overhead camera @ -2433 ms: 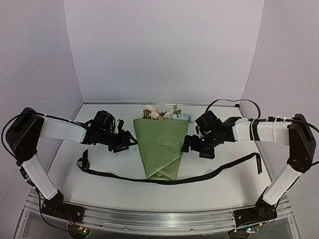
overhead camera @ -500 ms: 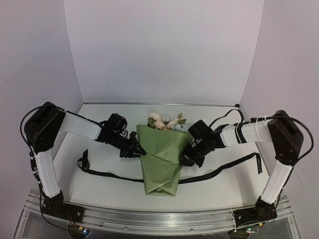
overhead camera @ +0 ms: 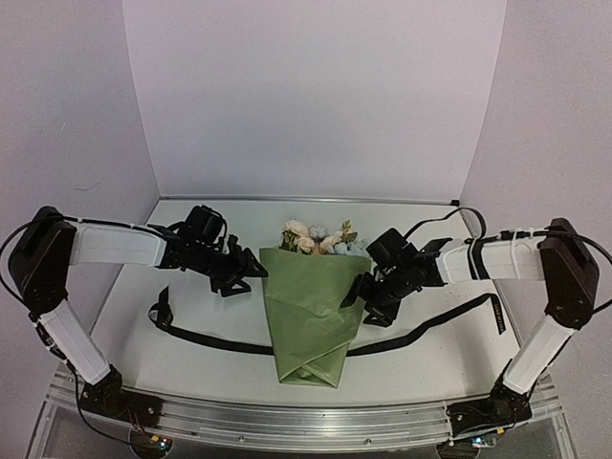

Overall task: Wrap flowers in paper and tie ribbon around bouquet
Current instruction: Place the folded bouquet on the ribbon, then move the ribbon to the center of the board.

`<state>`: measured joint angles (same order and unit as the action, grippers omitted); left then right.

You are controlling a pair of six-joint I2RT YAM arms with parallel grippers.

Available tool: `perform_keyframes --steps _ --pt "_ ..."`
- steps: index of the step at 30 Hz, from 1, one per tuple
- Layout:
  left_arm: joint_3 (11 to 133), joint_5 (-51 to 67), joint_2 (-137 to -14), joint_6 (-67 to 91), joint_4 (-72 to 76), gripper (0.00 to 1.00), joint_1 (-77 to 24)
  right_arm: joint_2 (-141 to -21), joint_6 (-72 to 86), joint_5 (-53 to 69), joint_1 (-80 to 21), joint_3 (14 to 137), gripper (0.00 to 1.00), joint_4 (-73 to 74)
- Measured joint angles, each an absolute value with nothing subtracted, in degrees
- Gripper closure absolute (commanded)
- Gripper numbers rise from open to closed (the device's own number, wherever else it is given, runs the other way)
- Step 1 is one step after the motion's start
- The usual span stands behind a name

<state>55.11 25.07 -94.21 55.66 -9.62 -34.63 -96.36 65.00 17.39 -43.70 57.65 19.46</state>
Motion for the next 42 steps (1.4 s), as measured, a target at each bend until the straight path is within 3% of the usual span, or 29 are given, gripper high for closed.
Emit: perform_keyframes --steps 5,10,17,26,36,38,42 --pt "52.69 12.34 -83.69 58.87 -19.08 0.33 -30.38 -91.40 59.82 13.34 -43.63 57.93 0.18 23.68" --pt "48.25 -1.73 -74.21 64.40 -30.15 0.37 -28.81 -86.19 55.56 10.12 -42.65 57.10 0.21 27.32" --pt "43.87 -14.79 -71.05 70.90 -41.13 0.44 -27.30 -80.35 53.18 7.53 -38.87 50.34 0.24 29.09" --pt "42.23 -17.33 -77.07 67.10 -38.68 0.57 -25.51 -75.92 52.87 5.60 -34.90 42.90 0.25 30.10" --pt "41.16 -15.88 -82.68 64.36 -32.73 0.67 -24.11 -67.82 53.99 2.52 -29.05 34.73 0.05 30.14" --pt "40.66 -15.70 -83.07 64.47 -32.29 0.72 -23.52 -67.45 54.51 2.20 -27.38 33.66 0.04 30.24" --pt "40.36 -14.80 -84.34 63.87 -30.82 0.92 -22.00 -67.48 55.14 0.90 -24.70 33.10 0.07 30.60"
